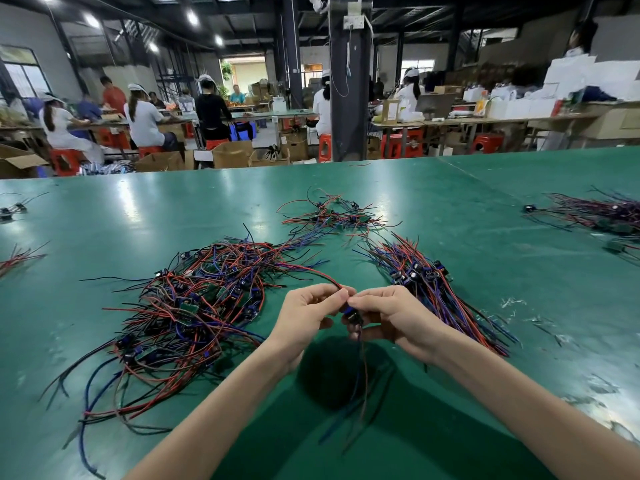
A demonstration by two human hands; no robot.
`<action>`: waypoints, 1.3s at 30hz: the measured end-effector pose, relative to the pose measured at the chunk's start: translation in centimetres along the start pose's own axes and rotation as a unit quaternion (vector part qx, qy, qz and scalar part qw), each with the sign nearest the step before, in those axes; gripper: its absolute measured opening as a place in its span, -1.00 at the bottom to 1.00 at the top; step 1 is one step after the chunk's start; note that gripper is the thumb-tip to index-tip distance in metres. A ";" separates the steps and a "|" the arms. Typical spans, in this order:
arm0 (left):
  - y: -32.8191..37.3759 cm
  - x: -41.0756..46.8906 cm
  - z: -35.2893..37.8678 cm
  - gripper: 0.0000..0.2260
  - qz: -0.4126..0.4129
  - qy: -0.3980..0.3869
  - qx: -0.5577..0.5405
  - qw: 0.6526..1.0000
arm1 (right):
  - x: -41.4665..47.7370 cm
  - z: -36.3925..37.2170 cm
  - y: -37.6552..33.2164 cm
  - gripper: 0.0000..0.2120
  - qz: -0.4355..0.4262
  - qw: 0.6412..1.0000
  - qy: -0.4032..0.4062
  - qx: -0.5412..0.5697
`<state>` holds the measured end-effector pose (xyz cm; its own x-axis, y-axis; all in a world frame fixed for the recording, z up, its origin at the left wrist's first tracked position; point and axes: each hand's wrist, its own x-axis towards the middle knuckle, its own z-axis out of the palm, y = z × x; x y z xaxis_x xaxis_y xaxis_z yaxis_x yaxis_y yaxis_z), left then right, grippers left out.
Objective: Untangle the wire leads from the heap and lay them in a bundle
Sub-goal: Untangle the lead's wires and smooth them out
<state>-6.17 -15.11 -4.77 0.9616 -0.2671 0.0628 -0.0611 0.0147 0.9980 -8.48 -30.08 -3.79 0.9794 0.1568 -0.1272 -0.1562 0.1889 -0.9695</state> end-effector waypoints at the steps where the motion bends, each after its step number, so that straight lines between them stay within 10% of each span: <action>1: -0.1 0.1 0.0 -0.87 0.004 -0.003 0.003 1.000 | 0.0 0.0 0.0 -0.86 0.001 1.000 -0.001 -0.004; 12: -1.0 0.7 -0.5 -0.81 0.158 0.023 0.257 0.953 | 0.2 0.5 0.9 -0.86 0.050 0.996 0.034 -0.063; 21: -0.7 1.2 -0.9 -0.85 0.088 0.043 0.162 0.982 | 0.2 0.9 1.2 -0.78 0.023 0.993 0.050 -0.107; 28: -1.5 1.6 -1.1 -0.85 0.176 0.072 0.320 0.928 | 0.5 0.9 1.6 -0.74 0.036 0.986 0.067 -0.148; 35: -1.2 1.9 -1.6 -0.85 -0.018 0.093 0.003 0.995 | 0.3 1.1 1.4 -0.82 0.032 0.988 0.051 -0.145; 39: -0.8 2.2 -1.9 -0.85 -0.176 0.079 -0.210 0.959 | 0.1 1.3 1.3 -0.85 0.034 0.988 0.040 -0.147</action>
<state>-3.51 -13.93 -5.47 0.9337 -0.1776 -0.3110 0.3551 0.3455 0.8687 -8.75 -28.56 -4.75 0.9770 0.0795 -0.1981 -0.1887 -0.1117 -0.9757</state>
